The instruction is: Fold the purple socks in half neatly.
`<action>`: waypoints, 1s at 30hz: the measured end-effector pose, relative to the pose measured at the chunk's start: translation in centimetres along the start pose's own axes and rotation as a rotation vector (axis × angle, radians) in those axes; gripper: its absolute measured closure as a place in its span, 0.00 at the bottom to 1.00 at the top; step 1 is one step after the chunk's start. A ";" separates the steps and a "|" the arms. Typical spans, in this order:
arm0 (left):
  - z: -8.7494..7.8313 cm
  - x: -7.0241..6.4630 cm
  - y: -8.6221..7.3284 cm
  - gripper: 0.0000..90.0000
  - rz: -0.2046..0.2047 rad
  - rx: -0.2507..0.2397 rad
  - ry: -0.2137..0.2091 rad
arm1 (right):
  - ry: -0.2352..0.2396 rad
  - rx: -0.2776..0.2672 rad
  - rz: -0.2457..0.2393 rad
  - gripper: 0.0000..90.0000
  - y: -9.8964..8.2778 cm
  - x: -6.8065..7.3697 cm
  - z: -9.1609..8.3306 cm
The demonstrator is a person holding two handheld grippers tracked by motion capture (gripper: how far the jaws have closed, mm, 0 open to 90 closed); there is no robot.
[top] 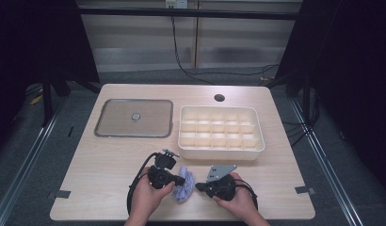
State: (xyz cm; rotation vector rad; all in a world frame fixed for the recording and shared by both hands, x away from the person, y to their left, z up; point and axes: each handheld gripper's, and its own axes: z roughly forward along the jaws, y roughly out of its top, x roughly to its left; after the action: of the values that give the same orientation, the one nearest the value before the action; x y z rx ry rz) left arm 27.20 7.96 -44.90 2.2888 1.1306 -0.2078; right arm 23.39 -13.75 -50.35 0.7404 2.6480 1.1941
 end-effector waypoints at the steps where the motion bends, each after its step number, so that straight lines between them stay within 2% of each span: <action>1: -0.1 0.0 0.0 0.95 0.000 -0.001 0.003 | 0.007 0.001 0.003 1.00 0.0 0.1 0.0; 4: -0.1 -0.3 0.1 0.95 -0.008 -0.016 0.002 | 0.024 -0.007 0.011 1.00 0.1 0.3 0.1; 14: -0.2 -1.1 0.2 0.95 0.042 -0.012 -0.047 | 0.020 -0.003 0.021 1.00 0.2 0.4 0.4; 21: 0.1 -1.6 0.2 0.95 0.054 -0.011 -0.052 | 0.012 -0.005 0.019 1.00 0.3 0.4 0.5; 22: 0.2 -1.6 0.2 0.95 0.072 0.000 -0.052 | 0.012 -0.006 0.022 1.00 0.3 0.4 0.5; 25: 0.6 -1.9 0.2 0.95 0.091 0.018 -0.051 | 0.016 -0.008 0.025 1.00 0.3 0.4 0.6; 30: 1.3 -2.2 0.1 0.95 0.095 0.017 -0.048 | 0.007 -0.006 0.028 1.00 0.3 0.3 0.6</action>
State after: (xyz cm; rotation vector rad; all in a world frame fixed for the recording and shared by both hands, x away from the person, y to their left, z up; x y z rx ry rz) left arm 26.06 5.71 -45.08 2.3336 0.9974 -0.2351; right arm 23.47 -13.05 -50.46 0.7764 2.6473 1.2128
